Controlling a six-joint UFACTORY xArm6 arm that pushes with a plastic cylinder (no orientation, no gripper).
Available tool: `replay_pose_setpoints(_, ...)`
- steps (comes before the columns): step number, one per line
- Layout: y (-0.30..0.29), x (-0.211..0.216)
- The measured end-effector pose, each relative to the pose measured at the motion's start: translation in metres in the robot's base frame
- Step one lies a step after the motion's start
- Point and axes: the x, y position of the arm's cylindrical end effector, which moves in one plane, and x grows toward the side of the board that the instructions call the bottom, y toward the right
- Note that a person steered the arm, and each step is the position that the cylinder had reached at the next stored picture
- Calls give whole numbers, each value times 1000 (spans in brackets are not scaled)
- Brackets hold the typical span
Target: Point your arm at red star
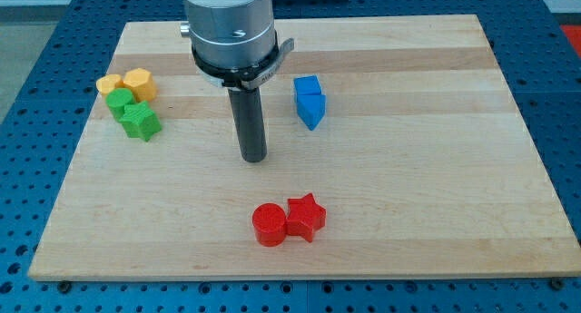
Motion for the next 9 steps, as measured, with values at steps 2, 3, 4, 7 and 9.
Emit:
replay_pose_setpoints(2, 6, -29)
replay_pose_setpoints(3, 7, -50)
replay_pose_setpoints(4, 7, -84)
replay_pose_setpoints(7, 7, -70)
replay_pose_setpoints(9, 76, 43)
